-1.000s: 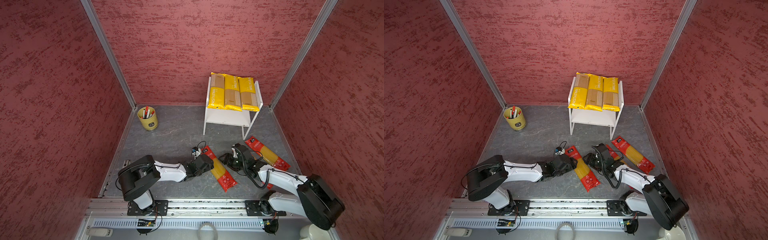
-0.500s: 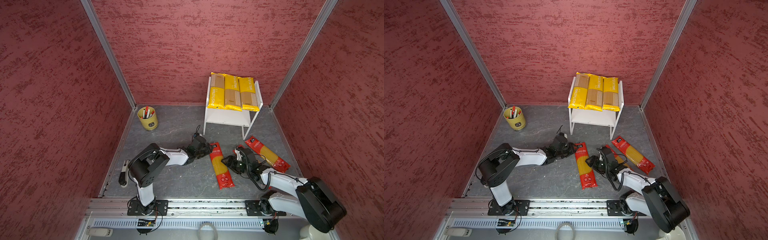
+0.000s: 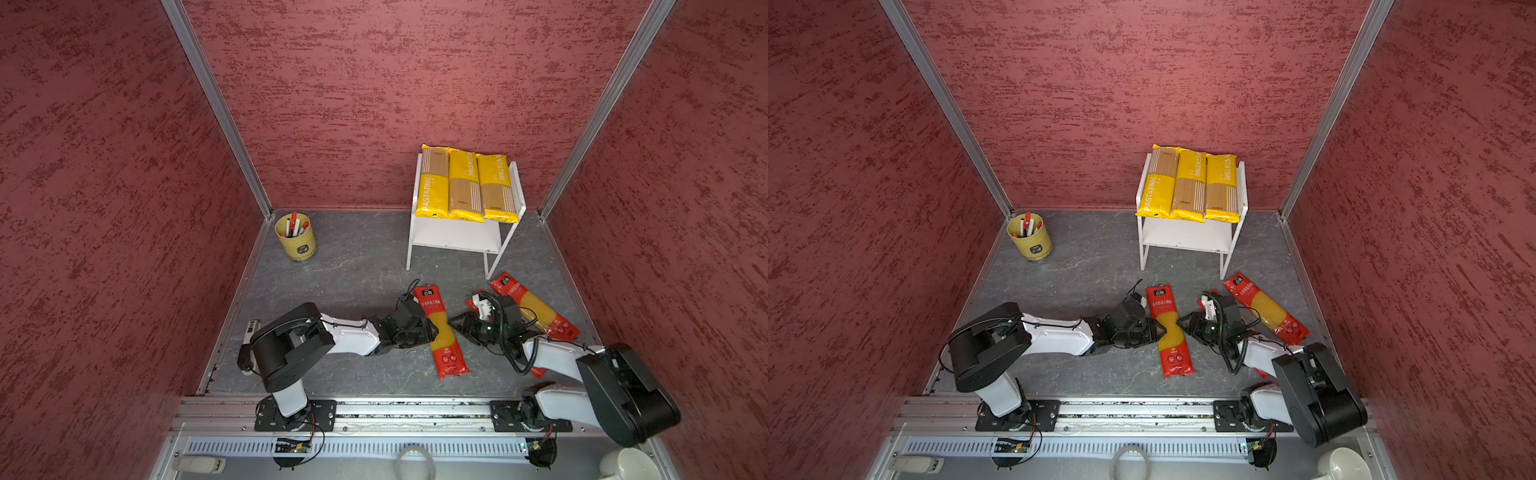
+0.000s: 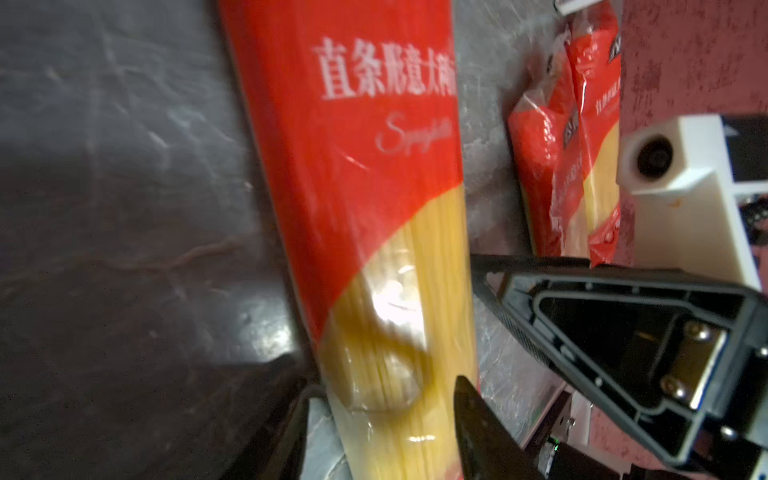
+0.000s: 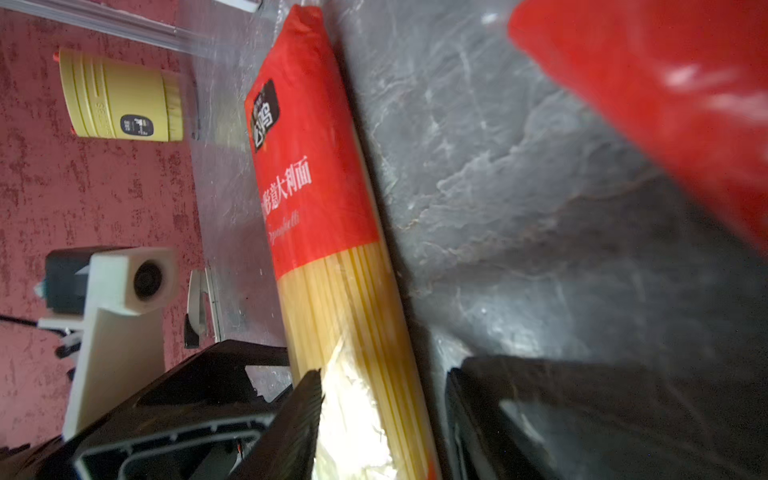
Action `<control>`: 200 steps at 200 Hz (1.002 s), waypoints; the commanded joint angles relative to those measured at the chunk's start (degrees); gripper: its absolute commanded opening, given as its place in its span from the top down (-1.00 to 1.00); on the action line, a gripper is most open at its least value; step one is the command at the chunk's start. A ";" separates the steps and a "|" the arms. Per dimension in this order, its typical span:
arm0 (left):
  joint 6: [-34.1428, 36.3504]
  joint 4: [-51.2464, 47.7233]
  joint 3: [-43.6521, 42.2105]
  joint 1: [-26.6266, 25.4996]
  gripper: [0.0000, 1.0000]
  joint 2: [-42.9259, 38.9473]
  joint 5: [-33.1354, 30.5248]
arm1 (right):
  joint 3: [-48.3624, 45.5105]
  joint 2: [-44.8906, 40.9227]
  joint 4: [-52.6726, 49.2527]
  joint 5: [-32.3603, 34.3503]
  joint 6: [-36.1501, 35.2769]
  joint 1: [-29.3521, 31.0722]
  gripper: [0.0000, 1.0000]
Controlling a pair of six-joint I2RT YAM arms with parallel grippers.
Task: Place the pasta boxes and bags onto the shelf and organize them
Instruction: 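Close both grippers on a red spaghetti pack and start lifting it, then raise the red spaghetti pack upright with both grippers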
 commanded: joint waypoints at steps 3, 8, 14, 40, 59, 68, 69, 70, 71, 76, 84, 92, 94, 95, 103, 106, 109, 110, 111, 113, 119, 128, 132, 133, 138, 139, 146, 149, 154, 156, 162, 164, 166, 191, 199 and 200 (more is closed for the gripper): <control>-2.23 3.25 -0.80 1.36 0.08 1.74 0.74 | 0.83 3.52 6.95 -2.55 0.49 1.30 0.02; -2.93 3.98 -1.47 1.85 0.15 1.97 1.03 | 0.83 4.45 8.53 -2.58 1.17 1.95 0.01; -3.62 4.83 -2.22 2.47 0.23 2.24 1.34 | 1.04 5.59 9.81 -2.68 1.82 2.78 0.02; -3.19 5.56 -3.96 5.24 0.42 1.92 1.92 | -0.19 11.11 22.53 -4.69 7.25 4.84 0.03; -1.70 4.70 -2.14 5.11 0.51 3.35 3.31 | -1.10 14.87 30.97 -5.45 11.47 5.33 0.04; -1.76 5.10 -1.60 4.56 0.53 4.20 3.93 | -1.41 16.30 33.91 -4.84 13.44 5.60 0.06; -1.75 5.12 -1.57 4.52 0.53 4.29 3.94 | -1.44 16.44 34.28 -4.77 13.76 5.66 0.06; -1.79 5.14 -1.56 4.50 0.54 4.33 3.99 | -1.46 16.60 34.68 -4.77 13.96 5.79 0.06; -1.85 5.23 -1.55 4.49 0.54 4.40 4.02 | -1.51 16.72 35.10 -4.69 14.20 5.85 0.06; -1.98 5.40 -1.46 4.33 0.54 4.69 4.12 | -1.76 17.35 37.13 -4.46 15.36 6.26 0.08; -2.17 5.48 -1.48 4.38 0.54 4.77 4.29 | -2.34 18.12 40.09 -4.17 16.89 6.61 0.11; -2.22 5.74 -1.84 4.59 0.55 4.41 4.16 | -3.26 18.62 43.13 -3.35 18.06 6.89 0.15; -2.25 5.72 -1.88 4.71 0.55 4.25 4.09 | -3.57 18.67 44.17 -3.17 18.28 6.90 0.16; -2.26 5.74 -1.98 4.77 0.55 4.18 4.07 | -3.66 18.73 44.60 -3.09 18.42 6.93 0.17; -2.15 5.73 -2.43 5.07 0.55 3.41 4.04 | -4.59 19.15 47.31 -2.29 19.01 7.04 0.25; -2.03 5.55 -2.47 5.21 0.55 3.09 3.92 | -4.96 19.29 48.05 -1.97 19.15 7.00 0.28; -1.85 5.52 -2.55 5.31 0.55 2.75 3.87 | -5.31 19.37 48.56 -1.64 19.33 7.04 0.33; -1.75 5.51 -2.57 5.33 0.55 2.64 3.91 | -5.37 19.38 48.77 -1.58 19.34 7.00 0.34; -1.70 5.55 -2.59 5.35 0.55 2.54 3.93 | -5.40 19.39 48.96 -1.47 19.39 7.03 0.36; -1.51 5.54 -2.62 5.40 0.55 2.31 3.99 | -5.59 19.53 49.36 -1.23 19.43 7.04 0.38; -1.02 5.97 -2.74 5.57 0.55 1.65 4.21 | -6.15 19.60 50.28 -0.52 19.73 6.97 0.47; -0.24 6.98 -2.86 5.78 0.53 0.78 5.06 | -7.09 19.66 52.55 0.79 20.37 7.10 0.56; 0.06 7.49 -3.08 5.94 0.51 0.38 5.51 | -7.51 19.64 53.81 1.19 20.68 7.15 0.60; 0.09 7.68 -3.10 5.96 0.51 0.27 5.66 | -7.61 19.69 54.16 1.32 20.72 7.14 0.60; 0.26 8.55 -3.35 6.22 0.49 -0.19 6.32 | -8.14 19.55 55.74 1.81 21.03 7.23 0.65; 0.32 8.74 -3.41 6.27 0.49 -0.28 6.45 | -8.28 19.56 56.00 1.95 21.07 7.23 0.66; 0.35 9.90 -3.95 6.79 0.47 -1.05 7.21 | -8.77 19.43 57.57 2.67 21.48 7.23 0.71; 0.35 10.32 -4.26 7.01 0.47 -1.35 7.53 | -8.98 19.28 58.11 2.89 21.53 7.26 0.72; 0.26 10.88 -4.64 7.45 0.46 -1.90 7.86 | -9.22 19.05 58.72 3.39 21.64 7.30 0.75; 0.21 11.00 -4.80 7.60 0.46 -2.11 7.98 | -9.28 19.00 58.90 3.55 21.64 7.24 0.76; 0.23 11.60 -5.12 8.04 0.45 -2.61 8.23 | -9.46 18.56 59.08 3.97 21.73 7.30 0.78; 0.27 11.75 -5.18 8.12 0.45 -2.80 8.32 | -9.51 18.53 59.08 4.09 21.73 7.31 0.79; 0.32 11.99 -5.27 8.22 0.45 -2.95 8.38 | -9.52 18.34 59.15 4.21 21.73 7.25 0.80; 1.12 13.82 -5.37 9.07 0.41 -4.76 10.14 | -9.78 16.46 59.90 4.21 21.81 7.28 0.88; 1.45 14.48 -5.55 9.57 0.39 -5.44 10.71 | -9.84 15.51 60.05 4.13 21.74 7.25 0.90; 1.53 14.47 -5.57 9.62 0.39 -5.50 10.81 | -9.83 15.34 60.05 4.16 21.73 7.28 0.90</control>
